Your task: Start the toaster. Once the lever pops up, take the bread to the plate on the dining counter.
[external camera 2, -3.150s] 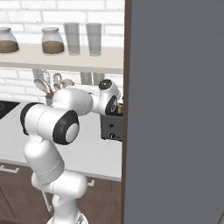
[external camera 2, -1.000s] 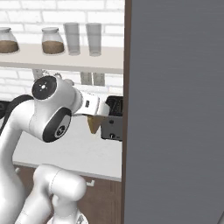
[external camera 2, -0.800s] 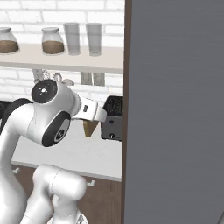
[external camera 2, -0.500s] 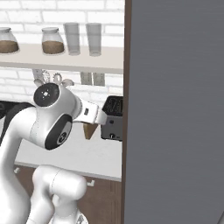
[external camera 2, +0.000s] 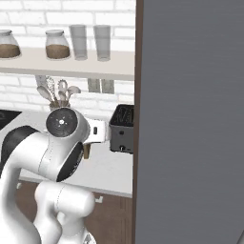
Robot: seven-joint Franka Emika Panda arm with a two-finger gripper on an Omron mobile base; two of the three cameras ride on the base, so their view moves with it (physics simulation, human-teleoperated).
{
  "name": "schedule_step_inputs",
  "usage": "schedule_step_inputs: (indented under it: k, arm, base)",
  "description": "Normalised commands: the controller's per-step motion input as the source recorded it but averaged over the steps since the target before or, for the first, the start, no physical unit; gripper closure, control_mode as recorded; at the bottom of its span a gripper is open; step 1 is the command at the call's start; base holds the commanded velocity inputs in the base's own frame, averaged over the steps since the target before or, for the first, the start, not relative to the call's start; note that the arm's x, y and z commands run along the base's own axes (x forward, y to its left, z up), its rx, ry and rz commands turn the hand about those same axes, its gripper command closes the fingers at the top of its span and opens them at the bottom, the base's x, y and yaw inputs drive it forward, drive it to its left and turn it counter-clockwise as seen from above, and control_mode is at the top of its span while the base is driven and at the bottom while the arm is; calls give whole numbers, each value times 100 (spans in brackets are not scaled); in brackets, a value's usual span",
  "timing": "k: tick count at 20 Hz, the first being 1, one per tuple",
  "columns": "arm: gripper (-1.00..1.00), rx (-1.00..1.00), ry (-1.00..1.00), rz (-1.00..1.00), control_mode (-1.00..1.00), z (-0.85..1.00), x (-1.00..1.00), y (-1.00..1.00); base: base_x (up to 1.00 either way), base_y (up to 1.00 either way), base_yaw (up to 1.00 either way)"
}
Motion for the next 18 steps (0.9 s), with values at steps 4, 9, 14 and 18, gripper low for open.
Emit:
schedule_step_inputs:
  k: [4, 9, 14, 18]
  arm:
    - [100, 0, -6, 4, -100, 0, 3, 12]
    - [100, 0, 0, -9, -100, 1, 10, 20]
    - [100, -2, 1, -12, -100, 0, 10, 55]
    - [100, -1, 1, -10, -100, 0, 14, 35]
  base:
    - [0, 0, 0]
    - [0, 0, 0]
    - [0, 0, 0]
    - [0, 0, 0]
